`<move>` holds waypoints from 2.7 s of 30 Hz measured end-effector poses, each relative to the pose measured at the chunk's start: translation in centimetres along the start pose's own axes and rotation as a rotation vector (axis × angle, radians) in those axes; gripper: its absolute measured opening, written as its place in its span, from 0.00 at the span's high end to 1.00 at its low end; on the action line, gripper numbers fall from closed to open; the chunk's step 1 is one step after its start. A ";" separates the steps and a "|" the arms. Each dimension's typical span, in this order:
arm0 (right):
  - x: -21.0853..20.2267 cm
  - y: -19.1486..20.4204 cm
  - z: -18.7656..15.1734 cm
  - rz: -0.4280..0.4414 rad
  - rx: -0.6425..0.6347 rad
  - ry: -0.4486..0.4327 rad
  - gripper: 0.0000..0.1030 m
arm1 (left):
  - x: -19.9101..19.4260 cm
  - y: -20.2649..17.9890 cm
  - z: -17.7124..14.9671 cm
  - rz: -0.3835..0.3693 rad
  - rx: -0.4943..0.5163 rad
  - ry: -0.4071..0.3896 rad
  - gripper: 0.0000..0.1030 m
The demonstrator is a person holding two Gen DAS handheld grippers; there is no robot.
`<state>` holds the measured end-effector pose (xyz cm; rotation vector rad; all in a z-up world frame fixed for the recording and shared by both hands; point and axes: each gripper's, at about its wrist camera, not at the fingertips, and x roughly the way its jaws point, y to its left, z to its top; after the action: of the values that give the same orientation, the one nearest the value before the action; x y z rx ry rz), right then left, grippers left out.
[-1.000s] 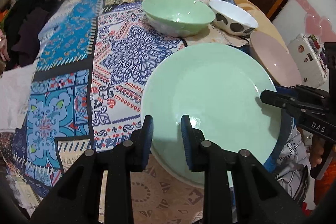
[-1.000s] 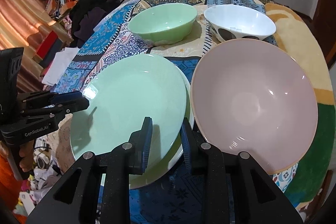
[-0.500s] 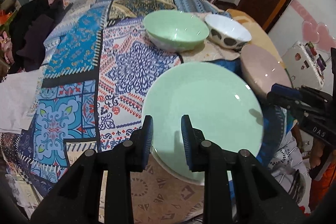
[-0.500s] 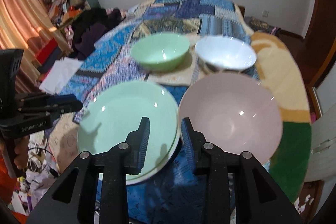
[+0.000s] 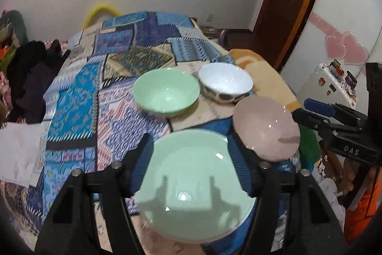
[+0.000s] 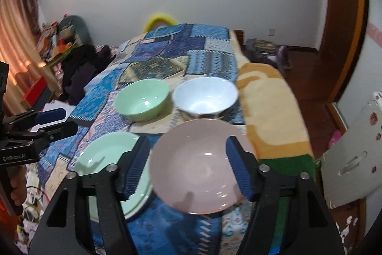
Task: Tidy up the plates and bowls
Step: 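Reach the left tool to the pale pink bowl and grip its rim, then lift the pale pink bowl with the left tool and carry it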
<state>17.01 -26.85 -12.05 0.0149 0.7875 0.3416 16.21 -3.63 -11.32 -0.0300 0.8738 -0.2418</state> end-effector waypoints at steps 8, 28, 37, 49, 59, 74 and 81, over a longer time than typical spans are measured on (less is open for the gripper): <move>0.5 -2.6 -0.3 -0.060 0.030 0.008 0.36 | 4.1 -3.0 1.7 -0.045 0.039 0.044 0.30; 5.3 -6.5 -3.5 -0.057 0.147 0.138 0.37 | 14.6 -6.4 1.6 -0.096 0.067 0.232 0.30; 6.9 -6.9 -4.8 -0.024 0.186 0.197 0.60 | 17.0 -7.0 1.1 -0.115 0.078 0.291 0.57; 7.3 -7.3 -5.2 0.000 0.226 0.204 0.82 | 18.2 -7.6 0.4 -0.129 0.082 0.311 0.76; 5.8 -7.3 -4.6 -0.014 0.247 0.175 0.85 | 17.5 -7.7 0.5 -0.154 0.053 0.328 0.83; 2.3 -5.4 -2.8 -0.009 0.222 0.086 0.85 | 12.4 -7.9 1.1 -0.181 0.034 0.251 0.83; 1.2 -3.1 -2.1 0.009 0.191 0.054 0.85 | 9.1 -6.6 1.3 -0.178 0.003 0.190 0.83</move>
<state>17.29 -29.67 -14.80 0.1890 0.8712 0.2758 21.54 -12.12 -16.51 -0.0828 1.0617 -0.4173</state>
